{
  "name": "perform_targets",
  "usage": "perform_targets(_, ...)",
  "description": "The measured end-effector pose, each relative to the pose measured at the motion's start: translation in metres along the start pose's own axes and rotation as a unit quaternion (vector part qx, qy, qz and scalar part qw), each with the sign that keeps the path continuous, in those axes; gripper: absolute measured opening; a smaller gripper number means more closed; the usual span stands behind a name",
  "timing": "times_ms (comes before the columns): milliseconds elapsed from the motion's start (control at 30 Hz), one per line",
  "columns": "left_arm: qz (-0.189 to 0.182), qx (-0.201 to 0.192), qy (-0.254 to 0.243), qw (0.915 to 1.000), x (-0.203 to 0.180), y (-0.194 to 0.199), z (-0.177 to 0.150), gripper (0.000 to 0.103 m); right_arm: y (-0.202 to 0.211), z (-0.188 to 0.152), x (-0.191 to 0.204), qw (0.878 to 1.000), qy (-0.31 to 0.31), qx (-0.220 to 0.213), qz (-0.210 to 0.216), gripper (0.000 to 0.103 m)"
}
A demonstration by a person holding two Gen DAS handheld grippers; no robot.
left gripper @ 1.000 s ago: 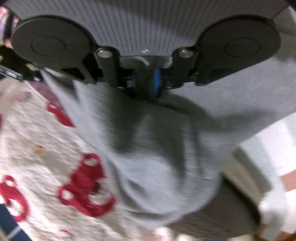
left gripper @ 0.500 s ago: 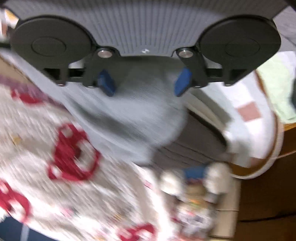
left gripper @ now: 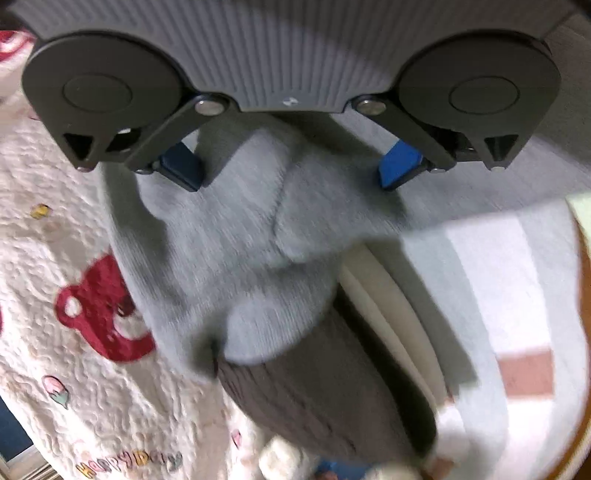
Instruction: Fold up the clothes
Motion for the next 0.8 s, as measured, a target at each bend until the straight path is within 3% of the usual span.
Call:
perform_targets(33, -0.026, 0.012, 0.022, 0.9993, 0.001, -0.002, -0.005, 0.053, -0.008, -0.009, 0.006, 1.000, 0.016, 0.015, -0.013, 0.015)
perform_targets(67, -0.050, 0.023, 0.042, 0.9976, 0.001, -0.004, -0.010, 0.039, -0.017, -0.017, 0.012, 0.999, 0.032, 0.031, -0.026, 0.015)
perform_targets(133, -0.052, 0.024, 0.026, 0.9980, -0.004, -0.003, -0.013, 0.022, -0.025, -0.030, 0.026, 0.997, 0.055, 0.044, -0.028, 0.017)
perform_targets(233, -0.032, 0.016, -0.034, 0.9988, -0.020, 0.003, -0.020, 0.014, -0.029, -0.043, 0.046, 0.996, 0.077, 0.044, -0.003, 0.017)
perform_targets(300, -0.023, 0.014, -0.071, 0.9971, -0.033, 0.010, -0.027, 0.012, -0.021, -0.040, 0.044, 0.997, 0.046, 0.041, 0.035, 0.017)
perform_targets(400, -0.075, 0.040, -0.056, 0.9948, -0.051, 0.023, -0.041, 0.005, -0.007, -0.035, 0.039, 0.988, -0.031, 0.077, 0.132, 0.017)
perform_targets(500, -0.168, 0.063, -0.043, 0.9828, -0.083, 0.036, -0.059, 0.000, 0.017, -0.036, 0.048, 0.973, -0.070, 0.072, 0.206, 0.017)
perform_targets(533, -0.181, 0.067, -0.047, 0.9801, -0.095, 0.035, -0.065, 0.000, 0.025, -0.037, 0.051, 0.969, -0.075, 0.067, 0.225, 0.017)
perform_targets(600, -0.204, 0.075, -0.058, 0.9744, -0.118, 0.033, -0.076, 0.000, 0.034, -0.038, 0.045, 0.972, -0.070, 0.053, 0.218, 0.016)
perform_targets(700, -0.111, 0.050, -0.170, 0.9780, -0.138, 0.030, -0.088, 0.000, 0.051, -0.028, 0.024, 0.973, -0.096, 0.017, 0.211, 0.015)
perform_targets(733, -0.070, 0.036, -0.211, 0.9744, -0.143, 0.030, -0.091, 0.004, 0.059, -0.021, 0.015, 0.971, -0.111, 0.000, 0.211, 0.015)
perform_targets(800, 0.011, -0.003, -0.287, 0.9578, -0.148, 0.038, -0.092, 0.020, 0.075, -0.007, -0.004, 0.967, -0.139, -0.035, 0.209, 0.015)
Point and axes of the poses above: each gripper's, at about its wrist camera, not at the fingertips, and y roughly against the way its jaws point, x to its left, z to its top, the point moved 6 cm from there along -y, roughly the way its jaws point, and after that the axes turned 4 degrees about -z, right-handed, at the moved point
